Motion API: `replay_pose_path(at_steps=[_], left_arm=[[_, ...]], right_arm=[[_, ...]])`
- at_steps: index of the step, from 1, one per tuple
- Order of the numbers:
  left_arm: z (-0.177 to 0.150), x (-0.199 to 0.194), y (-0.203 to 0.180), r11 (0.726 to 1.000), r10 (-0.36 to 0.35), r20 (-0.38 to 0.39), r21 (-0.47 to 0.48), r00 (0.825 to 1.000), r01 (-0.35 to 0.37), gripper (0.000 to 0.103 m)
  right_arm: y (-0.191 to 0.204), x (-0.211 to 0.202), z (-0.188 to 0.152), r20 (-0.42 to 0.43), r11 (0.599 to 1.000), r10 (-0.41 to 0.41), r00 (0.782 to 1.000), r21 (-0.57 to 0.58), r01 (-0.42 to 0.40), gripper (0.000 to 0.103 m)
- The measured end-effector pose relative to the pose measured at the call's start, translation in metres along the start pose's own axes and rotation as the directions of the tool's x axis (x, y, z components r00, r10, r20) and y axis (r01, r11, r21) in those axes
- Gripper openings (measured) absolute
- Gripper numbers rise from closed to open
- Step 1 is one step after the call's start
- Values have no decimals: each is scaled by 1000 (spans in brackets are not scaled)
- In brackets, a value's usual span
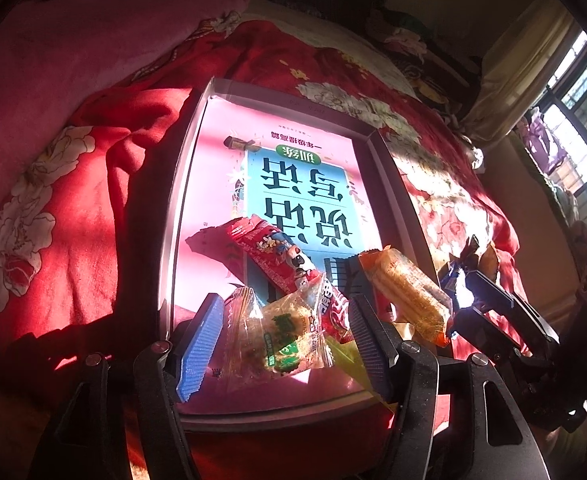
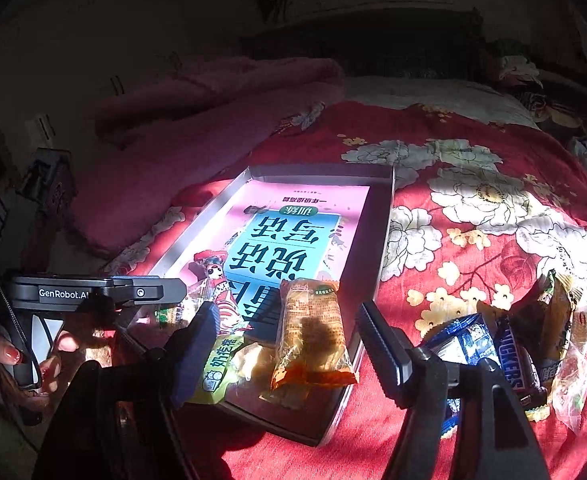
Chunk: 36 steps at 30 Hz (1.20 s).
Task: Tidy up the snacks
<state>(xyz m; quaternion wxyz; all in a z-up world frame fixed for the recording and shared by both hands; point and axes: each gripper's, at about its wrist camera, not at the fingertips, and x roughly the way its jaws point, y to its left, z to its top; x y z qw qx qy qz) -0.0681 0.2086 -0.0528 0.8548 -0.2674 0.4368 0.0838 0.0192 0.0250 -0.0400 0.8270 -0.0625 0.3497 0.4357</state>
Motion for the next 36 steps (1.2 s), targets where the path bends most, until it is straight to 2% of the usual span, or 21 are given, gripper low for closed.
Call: replay_pose_path(at_steps=[8, 11, 23, 36], left_arm=[[3, -16, -8, 1000, -7, 59, 16, 998, 6, 75], [4, -20, -13, 1000, -16, 70, 21, 997, 15, 76], [2, -28, -29, 999, -23, 77, 44, 997, 20, 78], [-1, -36, -49, 996, -54, 72, 73, 996, 49, 78]], right_arm=[[-1, -7, 2, 21, 1000, -9, 1000, -5, 10, 73], [-2, -11, 2, 32, 1000, -8, 999, -2, 8, 79], [-3, -25, 2, 64, 1000, 18, 998, -5, -18, 86], [-10, -45, 4, 115, 1000, -22, 993, -10, 23, 87]])
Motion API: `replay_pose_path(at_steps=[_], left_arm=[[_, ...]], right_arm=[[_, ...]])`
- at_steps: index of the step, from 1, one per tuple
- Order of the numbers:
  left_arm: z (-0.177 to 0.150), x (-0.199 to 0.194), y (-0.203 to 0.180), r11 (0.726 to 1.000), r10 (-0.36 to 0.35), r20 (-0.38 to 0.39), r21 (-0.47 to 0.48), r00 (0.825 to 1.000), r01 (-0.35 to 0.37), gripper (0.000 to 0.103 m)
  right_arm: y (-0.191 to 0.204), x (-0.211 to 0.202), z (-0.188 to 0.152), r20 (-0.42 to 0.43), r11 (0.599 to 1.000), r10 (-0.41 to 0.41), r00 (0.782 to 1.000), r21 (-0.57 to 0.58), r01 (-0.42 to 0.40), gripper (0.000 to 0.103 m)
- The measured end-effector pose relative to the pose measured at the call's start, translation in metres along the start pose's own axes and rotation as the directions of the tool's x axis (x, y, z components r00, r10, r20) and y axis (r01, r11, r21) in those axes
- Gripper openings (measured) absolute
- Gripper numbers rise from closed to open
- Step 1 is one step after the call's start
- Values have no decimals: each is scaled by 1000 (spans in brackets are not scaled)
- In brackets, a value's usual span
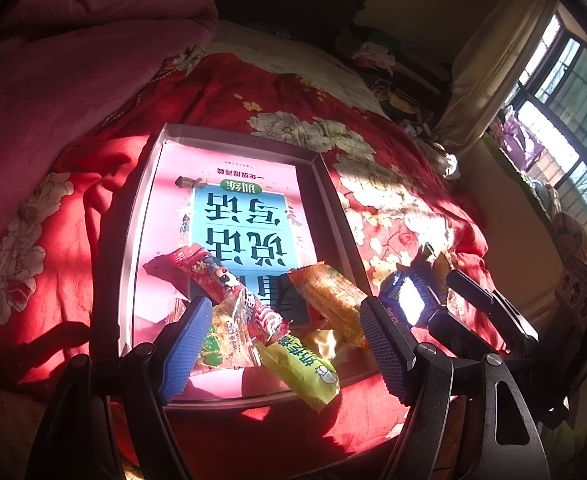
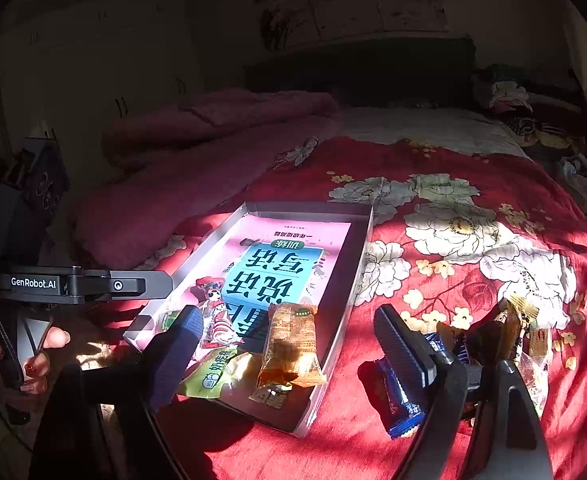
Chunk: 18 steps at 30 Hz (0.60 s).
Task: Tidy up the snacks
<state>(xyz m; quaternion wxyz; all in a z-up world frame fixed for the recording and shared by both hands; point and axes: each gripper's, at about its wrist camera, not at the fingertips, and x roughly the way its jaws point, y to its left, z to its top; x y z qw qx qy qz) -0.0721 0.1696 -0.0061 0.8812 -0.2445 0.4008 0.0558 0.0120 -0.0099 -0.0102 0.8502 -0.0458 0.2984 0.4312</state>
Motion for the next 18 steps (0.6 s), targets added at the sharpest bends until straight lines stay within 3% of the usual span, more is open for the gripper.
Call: replay_pose_path(at_steps=[18], left_arm=[[-5, -3, -35, 997, -30, -13, 65, 999, 31, 78]], right_arm=[[-18, -37, 6, 93, 998, -56, 994, -2, 57, 88]])
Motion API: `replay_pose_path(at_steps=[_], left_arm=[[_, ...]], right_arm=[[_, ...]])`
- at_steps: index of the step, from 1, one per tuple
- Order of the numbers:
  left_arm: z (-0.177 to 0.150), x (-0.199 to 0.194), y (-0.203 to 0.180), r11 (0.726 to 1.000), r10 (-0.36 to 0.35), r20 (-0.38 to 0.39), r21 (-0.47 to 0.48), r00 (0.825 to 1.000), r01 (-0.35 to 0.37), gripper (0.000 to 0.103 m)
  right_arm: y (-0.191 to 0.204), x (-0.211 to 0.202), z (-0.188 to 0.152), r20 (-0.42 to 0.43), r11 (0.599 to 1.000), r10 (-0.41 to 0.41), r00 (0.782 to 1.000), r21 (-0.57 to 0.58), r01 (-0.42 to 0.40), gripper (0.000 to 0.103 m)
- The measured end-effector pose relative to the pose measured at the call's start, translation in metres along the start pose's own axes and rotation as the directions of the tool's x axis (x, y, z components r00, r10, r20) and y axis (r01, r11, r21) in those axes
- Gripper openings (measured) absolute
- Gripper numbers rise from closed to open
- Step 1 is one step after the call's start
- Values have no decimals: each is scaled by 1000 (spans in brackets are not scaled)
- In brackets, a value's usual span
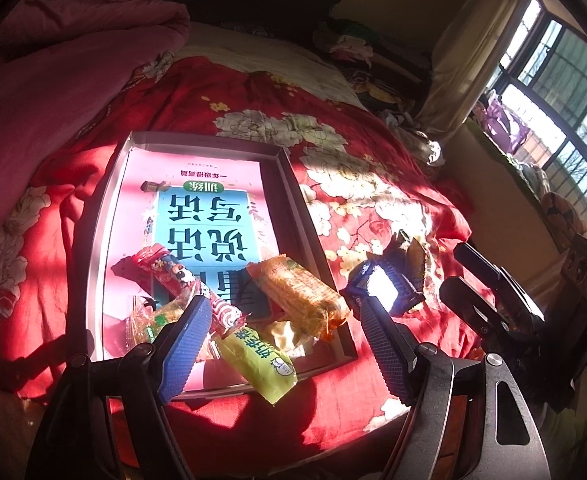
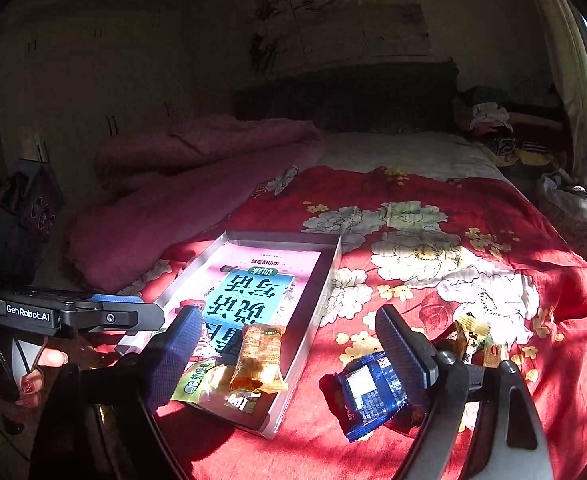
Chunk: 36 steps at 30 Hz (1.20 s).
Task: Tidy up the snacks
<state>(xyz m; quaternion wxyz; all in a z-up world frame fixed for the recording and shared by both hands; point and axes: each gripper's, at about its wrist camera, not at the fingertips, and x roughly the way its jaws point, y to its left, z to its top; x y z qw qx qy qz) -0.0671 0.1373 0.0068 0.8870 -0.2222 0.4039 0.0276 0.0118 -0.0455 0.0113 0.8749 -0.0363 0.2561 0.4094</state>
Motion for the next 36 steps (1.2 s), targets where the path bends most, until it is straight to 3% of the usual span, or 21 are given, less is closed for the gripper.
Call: replay_pose_path(at_steps=[16, 36], left_arm=[[0, -1, -20, 998, -55, -19, -8, 998, 55, 78], [-3, 19, -54, 995, -88, -81, 35, 993, 91, 78]], right_arm=[[-24, -24, 3, 47, 998, -47, 998, 37, 45, 89], [-84, -48, -3, 43, 961, -221, 974, 180, 210, 89]])
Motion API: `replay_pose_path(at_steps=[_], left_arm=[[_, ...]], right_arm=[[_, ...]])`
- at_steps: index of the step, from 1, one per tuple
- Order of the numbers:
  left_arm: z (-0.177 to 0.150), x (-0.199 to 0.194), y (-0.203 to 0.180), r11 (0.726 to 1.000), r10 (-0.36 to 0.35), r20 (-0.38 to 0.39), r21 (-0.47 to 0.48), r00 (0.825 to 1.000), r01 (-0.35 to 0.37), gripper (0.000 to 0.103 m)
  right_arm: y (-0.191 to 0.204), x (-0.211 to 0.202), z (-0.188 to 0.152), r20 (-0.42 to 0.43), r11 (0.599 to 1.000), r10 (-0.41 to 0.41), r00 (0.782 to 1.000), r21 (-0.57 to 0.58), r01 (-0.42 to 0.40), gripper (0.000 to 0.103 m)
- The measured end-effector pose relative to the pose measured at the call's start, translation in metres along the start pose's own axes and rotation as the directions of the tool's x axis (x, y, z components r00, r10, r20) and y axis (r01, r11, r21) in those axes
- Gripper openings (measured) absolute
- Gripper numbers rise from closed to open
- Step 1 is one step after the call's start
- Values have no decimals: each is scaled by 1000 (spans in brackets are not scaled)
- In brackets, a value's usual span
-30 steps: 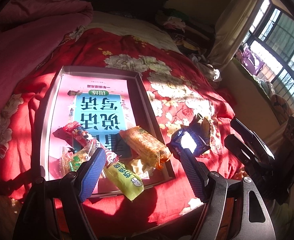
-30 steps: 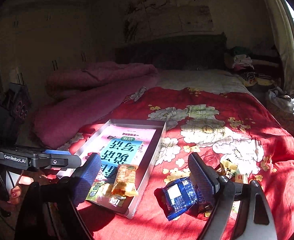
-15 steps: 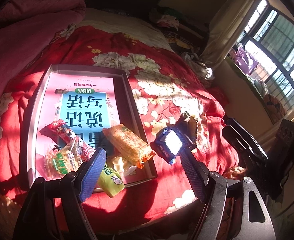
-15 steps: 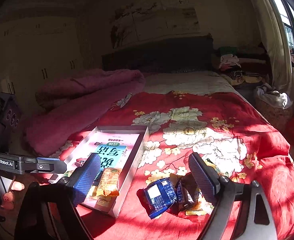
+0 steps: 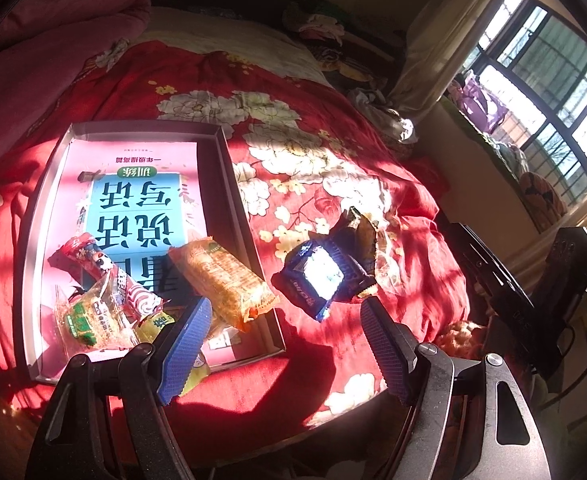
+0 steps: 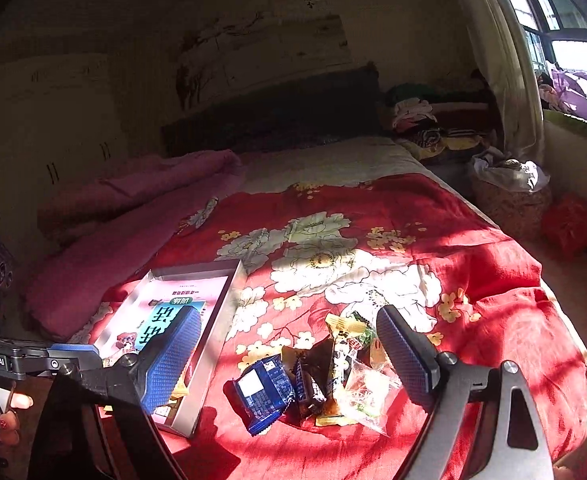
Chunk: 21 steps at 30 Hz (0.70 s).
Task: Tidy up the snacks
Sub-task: 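Move the left tool to the blue biscuit packet and grasp it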
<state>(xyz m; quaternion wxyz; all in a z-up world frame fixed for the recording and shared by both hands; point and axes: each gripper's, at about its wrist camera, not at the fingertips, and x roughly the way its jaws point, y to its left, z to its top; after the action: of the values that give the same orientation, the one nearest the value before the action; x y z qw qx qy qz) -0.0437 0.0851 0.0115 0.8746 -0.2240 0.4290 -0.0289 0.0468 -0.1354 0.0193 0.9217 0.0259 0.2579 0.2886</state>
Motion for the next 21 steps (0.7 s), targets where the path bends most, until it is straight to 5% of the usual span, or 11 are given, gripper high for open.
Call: replay_pose_path(at_steps=[9, 21], left_arm=[[-2, 14, -18, 999, -16, -35, 41, 999, 17, 78], [-5, 39, -40, 993, -15, -88, 111, 996, 25, 78]], right_arm=[[-40, 11, -7, -75, 986, -94, 993, 129, 103, 89], [-62, 26, -20, -169, 970, -92, 981, 206, 127, 89]])
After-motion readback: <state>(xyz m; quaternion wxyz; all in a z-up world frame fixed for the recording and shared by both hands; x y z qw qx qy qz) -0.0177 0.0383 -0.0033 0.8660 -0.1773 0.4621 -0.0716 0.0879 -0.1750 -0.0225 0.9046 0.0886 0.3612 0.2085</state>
